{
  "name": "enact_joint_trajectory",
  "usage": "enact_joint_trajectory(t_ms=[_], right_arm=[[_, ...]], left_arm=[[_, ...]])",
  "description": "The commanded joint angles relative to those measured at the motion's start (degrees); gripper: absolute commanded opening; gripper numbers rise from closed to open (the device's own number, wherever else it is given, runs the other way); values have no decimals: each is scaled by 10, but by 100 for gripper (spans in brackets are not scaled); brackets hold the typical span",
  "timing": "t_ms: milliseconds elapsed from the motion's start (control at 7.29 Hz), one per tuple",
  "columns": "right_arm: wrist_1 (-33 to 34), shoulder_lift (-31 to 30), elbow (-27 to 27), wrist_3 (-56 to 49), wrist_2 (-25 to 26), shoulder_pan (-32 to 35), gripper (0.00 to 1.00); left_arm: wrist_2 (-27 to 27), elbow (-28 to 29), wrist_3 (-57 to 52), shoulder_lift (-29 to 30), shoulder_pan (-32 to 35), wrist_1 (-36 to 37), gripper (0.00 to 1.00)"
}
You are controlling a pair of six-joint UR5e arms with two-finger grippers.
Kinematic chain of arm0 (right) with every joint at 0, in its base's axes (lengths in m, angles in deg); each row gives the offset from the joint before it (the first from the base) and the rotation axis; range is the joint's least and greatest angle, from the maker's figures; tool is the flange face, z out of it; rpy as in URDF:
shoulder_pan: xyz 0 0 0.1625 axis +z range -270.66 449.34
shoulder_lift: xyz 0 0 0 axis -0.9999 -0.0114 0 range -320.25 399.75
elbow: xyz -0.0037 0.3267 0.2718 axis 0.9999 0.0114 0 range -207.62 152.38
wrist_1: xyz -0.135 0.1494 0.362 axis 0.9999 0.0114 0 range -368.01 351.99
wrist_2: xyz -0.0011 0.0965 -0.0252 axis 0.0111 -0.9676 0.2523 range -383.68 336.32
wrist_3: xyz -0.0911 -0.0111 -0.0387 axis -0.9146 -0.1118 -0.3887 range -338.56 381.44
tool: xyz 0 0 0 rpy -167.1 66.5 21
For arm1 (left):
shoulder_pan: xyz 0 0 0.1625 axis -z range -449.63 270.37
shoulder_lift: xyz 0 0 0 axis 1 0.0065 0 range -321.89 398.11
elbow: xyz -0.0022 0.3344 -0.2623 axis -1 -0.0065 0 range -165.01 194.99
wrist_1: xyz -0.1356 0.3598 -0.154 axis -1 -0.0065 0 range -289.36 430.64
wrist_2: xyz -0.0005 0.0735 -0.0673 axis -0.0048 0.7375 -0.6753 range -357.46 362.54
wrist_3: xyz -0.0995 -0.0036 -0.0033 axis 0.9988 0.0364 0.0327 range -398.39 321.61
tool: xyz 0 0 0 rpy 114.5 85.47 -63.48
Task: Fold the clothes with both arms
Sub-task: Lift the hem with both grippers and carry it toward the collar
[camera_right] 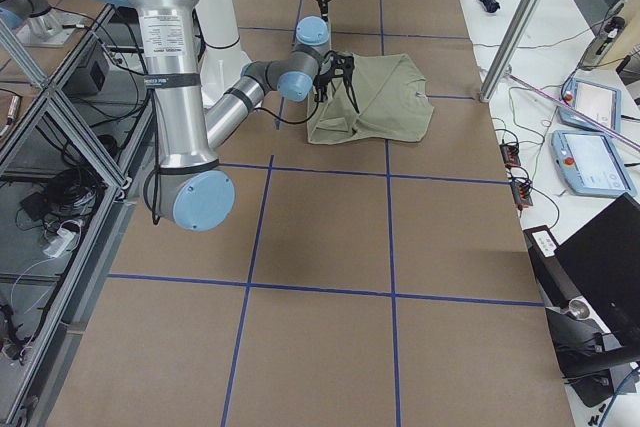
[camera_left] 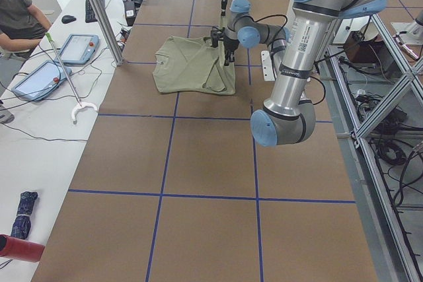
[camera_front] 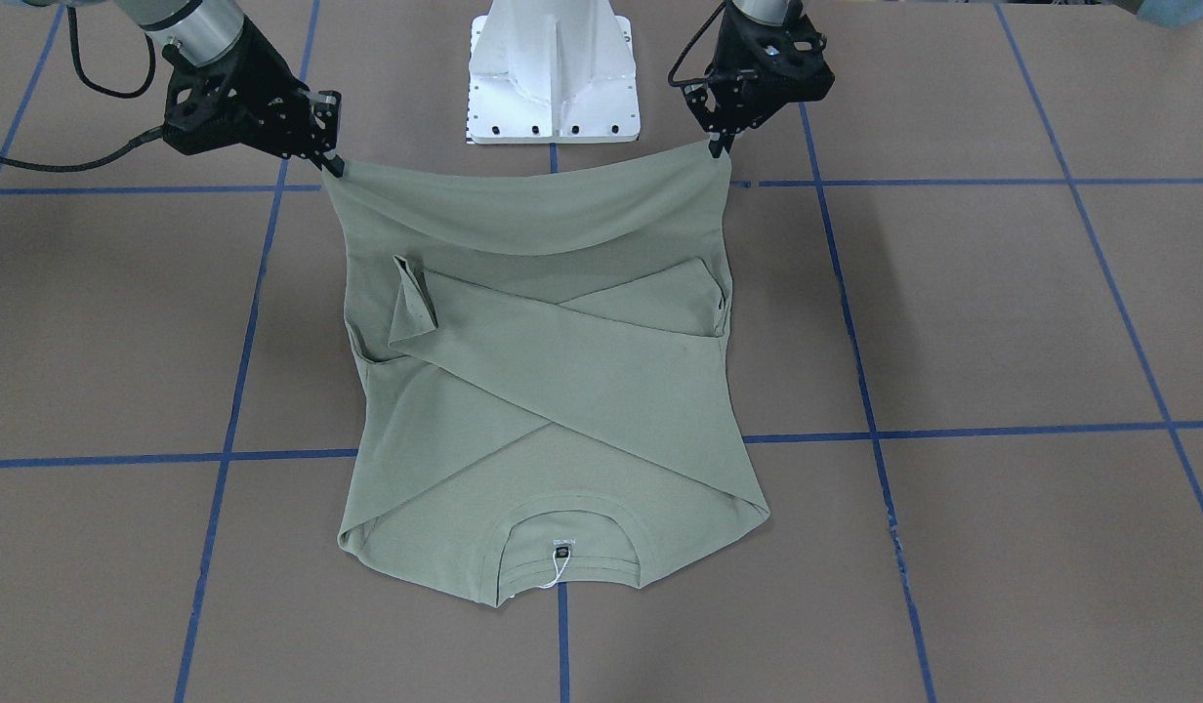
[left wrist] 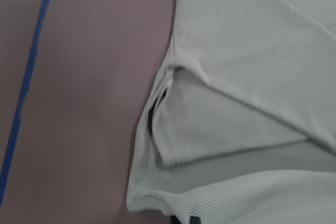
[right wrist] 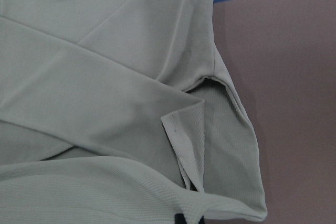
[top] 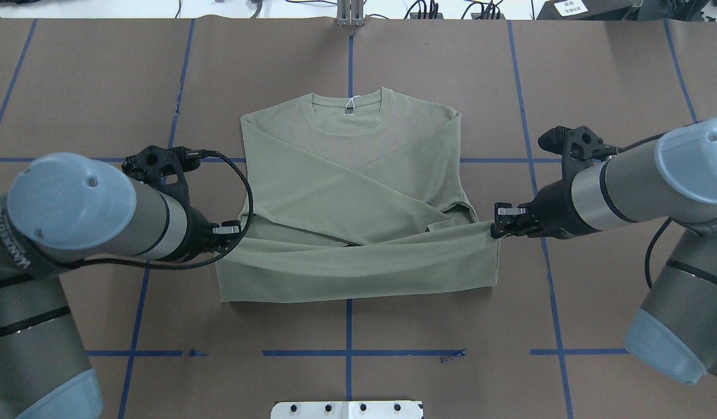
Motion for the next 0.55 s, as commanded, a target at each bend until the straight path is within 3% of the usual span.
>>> enact_joint_trajectory(t_ms=[0,137,411], right_arm=[[0,72,66,-1,-1,57,0],[1,105,100,-1,-1,76,0],[-1,162,188,-2,1,99,0]], left_arm=[[-3,51,-43,23,65,-4,0],[-4,59,-53,27,84,-7,0],[-4,143,-54,70,115,-56,0]])
